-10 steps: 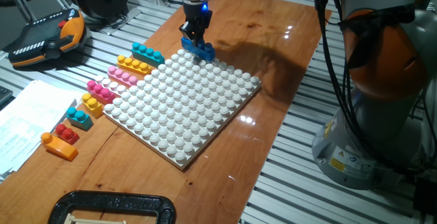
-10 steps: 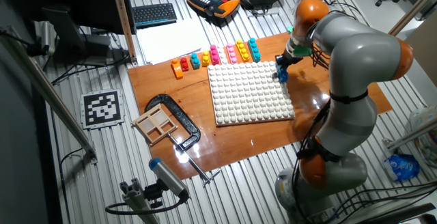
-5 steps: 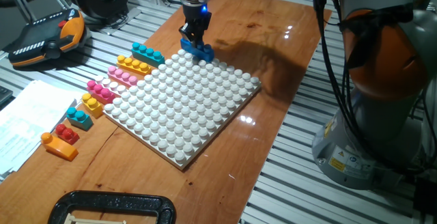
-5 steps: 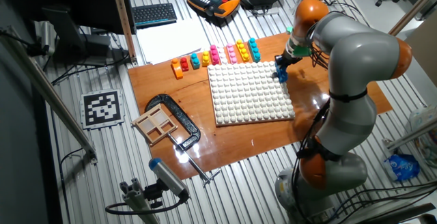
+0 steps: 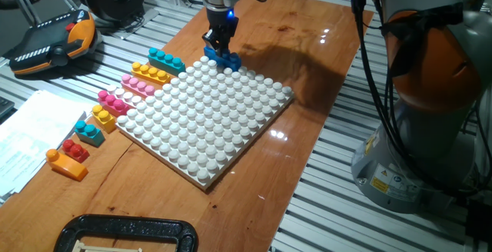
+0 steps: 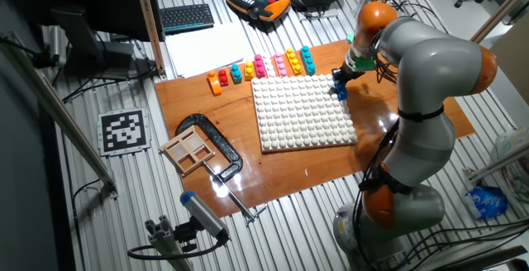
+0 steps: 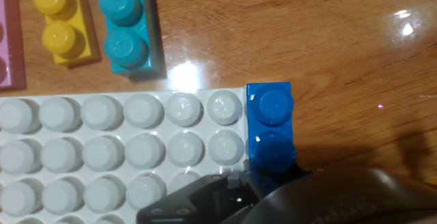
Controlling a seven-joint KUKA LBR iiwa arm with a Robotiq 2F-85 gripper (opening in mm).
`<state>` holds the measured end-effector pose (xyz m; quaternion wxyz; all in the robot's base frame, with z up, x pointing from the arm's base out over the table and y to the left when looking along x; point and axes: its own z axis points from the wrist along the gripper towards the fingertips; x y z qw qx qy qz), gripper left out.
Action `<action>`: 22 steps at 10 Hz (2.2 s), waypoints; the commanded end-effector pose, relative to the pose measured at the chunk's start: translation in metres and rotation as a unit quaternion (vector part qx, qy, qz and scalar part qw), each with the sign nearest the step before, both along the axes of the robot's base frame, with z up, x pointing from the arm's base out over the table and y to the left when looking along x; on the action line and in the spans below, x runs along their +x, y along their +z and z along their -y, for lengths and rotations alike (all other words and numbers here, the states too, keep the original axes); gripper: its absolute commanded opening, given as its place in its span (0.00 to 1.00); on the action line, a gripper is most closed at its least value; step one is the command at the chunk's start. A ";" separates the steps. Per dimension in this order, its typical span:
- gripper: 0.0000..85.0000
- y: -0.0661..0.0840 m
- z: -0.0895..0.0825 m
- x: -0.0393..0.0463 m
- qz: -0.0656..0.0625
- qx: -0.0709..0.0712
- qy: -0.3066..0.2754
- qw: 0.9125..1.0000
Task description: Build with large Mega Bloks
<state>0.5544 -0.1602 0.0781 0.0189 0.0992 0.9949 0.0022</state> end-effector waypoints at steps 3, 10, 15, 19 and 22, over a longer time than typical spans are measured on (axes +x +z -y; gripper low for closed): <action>0.00 -0.003 0.000 -0.0006 0.001 0.008 -0.005 1.000; 0.00 0.007 0.001 0.0195 -0.005 -0.006 0.018 1.000; 0.00 0.006 0.003 0.0280 -0.004 -0.005 0.021 1.000; 0.40 0.009 0.001 0.0273 -0.004 -0.015 0.017 1.000; 0.40 0.013 0.001 0.0260 -0.002 -0.019 0.013 1.000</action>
